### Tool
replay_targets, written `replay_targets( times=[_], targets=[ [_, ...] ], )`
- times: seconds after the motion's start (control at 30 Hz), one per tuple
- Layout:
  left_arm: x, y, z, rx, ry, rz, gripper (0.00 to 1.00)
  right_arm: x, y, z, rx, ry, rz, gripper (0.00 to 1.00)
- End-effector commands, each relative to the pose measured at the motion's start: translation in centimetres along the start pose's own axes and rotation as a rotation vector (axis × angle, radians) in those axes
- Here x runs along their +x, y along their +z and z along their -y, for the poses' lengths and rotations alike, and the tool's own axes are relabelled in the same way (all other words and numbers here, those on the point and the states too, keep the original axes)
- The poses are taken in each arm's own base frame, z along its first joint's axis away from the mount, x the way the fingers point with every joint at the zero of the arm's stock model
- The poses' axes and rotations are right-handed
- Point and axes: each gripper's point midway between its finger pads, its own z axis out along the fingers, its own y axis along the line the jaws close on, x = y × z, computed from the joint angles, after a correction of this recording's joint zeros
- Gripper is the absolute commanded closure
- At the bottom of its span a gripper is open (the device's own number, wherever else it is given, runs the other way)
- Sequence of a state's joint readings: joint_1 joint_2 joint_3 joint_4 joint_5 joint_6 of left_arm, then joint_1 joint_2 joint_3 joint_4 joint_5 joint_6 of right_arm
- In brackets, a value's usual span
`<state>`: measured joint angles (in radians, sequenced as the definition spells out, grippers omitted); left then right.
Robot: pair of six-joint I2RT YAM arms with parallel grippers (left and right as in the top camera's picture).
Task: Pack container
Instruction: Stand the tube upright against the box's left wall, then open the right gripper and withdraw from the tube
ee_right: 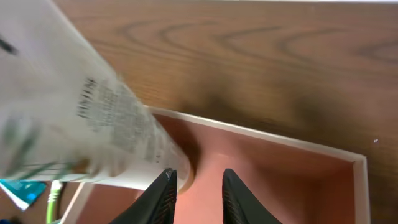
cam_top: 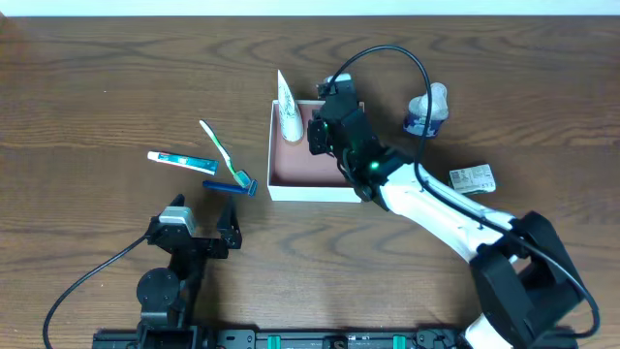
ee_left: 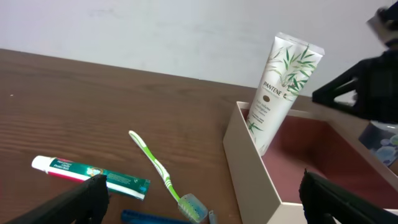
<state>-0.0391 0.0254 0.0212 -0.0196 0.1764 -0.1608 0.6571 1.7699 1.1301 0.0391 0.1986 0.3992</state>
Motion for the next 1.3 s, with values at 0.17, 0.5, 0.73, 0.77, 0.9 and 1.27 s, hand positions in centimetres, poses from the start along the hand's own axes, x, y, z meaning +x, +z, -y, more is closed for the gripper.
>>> replay_targets(
  times=[0.17, 0.5, 0.73, 0.77, 0.9, 1.27],
  targets=[
    [1.6, 0.1, -0.4, -0.01, -0.009, -0.049, 0.02, -0.4, 0.3, -0.4, -0.032, 0.044, 0.015, 0.75],
    [1.6, 0.1, -0.4, -0.009, -0.008, -0.049, 0.02, -1.1, 0.1, -2.0, -0.083, 0.121, 0.042, 0.79],
    [1.6, 0.1, -0.4, -0.01, -0.009, -0.049, 0.02, -1.2, -0.2, -4.0, -0.154, 0.121, 0.052, 0.79],
    [1.6, 0.1, -0.4, -0.009, -0.008, -0.049, 0.02, -1.2, -0.3, -4.2, -0.158, 0.119, 0.051, 0.79],
    [1.6, 0.1, -0.4, -0.01, -0.009, -0.049, 0.02, -1.0, -0.4, -4.6, -0.166, 0.129, 0.046, 0.8],
    [1.6, 0.1, -0.4, -0.009, -0.008, -0.049, 0.02, -0.8, -0.4, -4.8, -0.169, 0.224, 0.034, 0.84]
  ],
)
